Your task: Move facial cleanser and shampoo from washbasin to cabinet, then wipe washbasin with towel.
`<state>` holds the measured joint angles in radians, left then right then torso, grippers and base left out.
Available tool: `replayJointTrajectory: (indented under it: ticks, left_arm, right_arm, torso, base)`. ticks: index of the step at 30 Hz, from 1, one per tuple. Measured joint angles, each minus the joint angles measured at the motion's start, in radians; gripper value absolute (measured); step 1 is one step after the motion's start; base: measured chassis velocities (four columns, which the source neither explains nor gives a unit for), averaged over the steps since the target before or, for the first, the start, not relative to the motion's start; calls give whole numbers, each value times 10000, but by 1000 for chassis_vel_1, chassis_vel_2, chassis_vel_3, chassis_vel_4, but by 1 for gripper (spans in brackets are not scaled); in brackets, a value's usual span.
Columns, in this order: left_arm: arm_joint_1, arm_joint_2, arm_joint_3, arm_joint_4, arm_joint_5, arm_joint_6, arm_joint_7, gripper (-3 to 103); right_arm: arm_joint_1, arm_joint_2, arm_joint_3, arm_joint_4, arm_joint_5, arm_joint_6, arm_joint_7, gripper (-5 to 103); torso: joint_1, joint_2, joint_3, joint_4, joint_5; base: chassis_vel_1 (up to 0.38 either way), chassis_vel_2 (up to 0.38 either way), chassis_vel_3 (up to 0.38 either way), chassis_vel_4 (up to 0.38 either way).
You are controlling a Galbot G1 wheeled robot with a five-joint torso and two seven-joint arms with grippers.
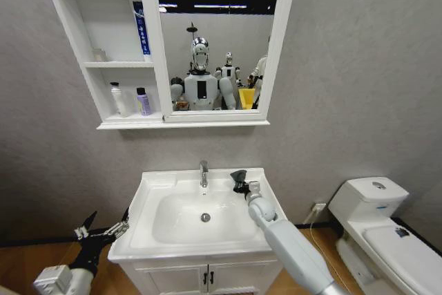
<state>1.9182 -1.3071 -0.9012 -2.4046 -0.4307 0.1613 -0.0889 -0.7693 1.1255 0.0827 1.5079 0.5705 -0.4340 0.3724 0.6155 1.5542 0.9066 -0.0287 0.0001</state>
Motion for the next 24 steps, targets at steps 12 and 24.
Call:
replayJointTrajectory:
  ticks: [12,24]
  left_arm:
    - [0,0,0,0,0,0,0,100]
    - [0,0,0,0,0,0,0,100]
  right_arm:
    - [-869,-1108,827,298,1307,36,-1237,6]
    - [-446,-570,876,-894,1220,591,-1509,40]
  torso:
    - [-2,0,-1,-1,-1]
    - [-1,0,0,0,-1]
  base:
    - [0,0,0,0]
    - [0,0,0,0]
